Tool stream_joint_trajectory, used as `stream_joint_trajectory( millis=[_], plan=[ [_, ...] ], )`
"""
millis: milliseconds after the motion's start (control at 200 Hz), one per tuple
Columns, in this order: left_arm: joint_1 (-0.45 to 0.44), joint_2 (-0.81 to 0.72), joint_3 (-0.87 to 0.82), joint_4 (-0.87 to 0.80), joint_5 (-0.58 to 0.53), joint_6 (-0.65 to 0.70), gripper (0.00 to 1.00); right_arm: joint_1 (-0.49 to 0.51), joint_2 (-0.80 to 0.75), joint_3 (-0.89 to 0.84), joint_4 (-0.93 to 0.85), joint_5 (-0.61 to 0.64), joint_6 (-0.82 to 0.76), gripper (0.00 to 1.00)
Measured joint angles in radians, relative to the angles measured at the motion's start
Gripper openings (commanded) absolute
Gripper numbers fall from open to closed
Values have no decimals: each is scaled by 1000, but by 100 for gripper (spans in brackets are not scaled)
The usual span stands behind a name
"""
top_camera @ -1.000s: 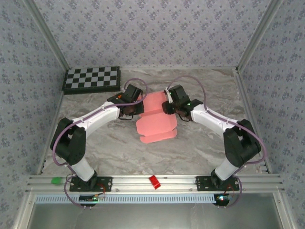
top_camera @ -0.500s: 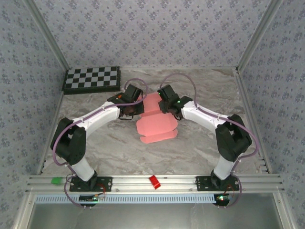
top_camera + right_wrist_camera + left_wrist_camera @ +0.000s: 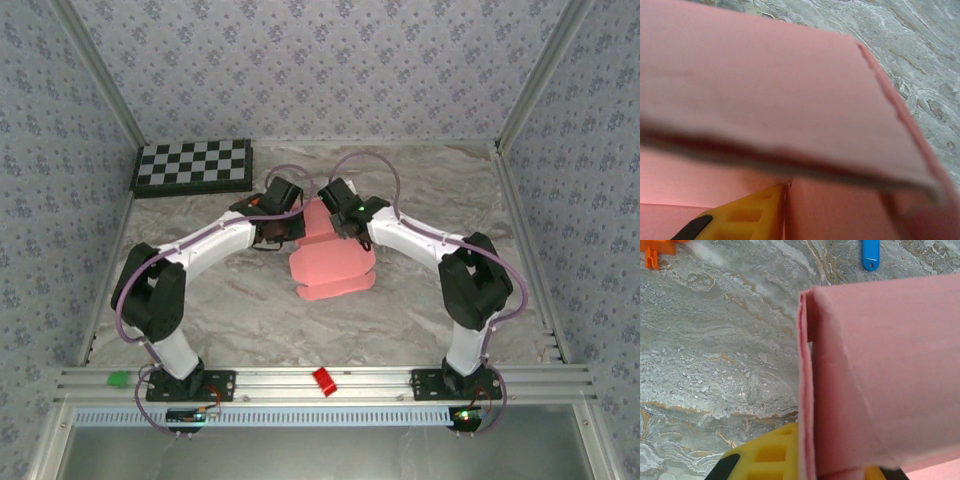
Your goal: Fold the paper box
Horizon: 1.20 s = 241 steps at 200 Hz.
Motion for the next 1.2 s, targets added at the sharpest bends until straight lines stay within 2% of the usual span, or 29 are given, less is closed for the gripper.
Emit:
stream_joint_trajectory(
  millis=[120,350,860,1204],
  plan=[
    [0,0,0,-1,0,0,0,14,21,22,-32,42,12,25],
    [-2,10,0,-3,1,0,0,29,59,57,-71,98,51,18],
    [-6,13,1,-3,11,-11,0,31,70,75,-92,115,108,13],
    [-5,14,1,-14,-1,-11,0,26,68,48,-53,56,87,21]
  ],
)
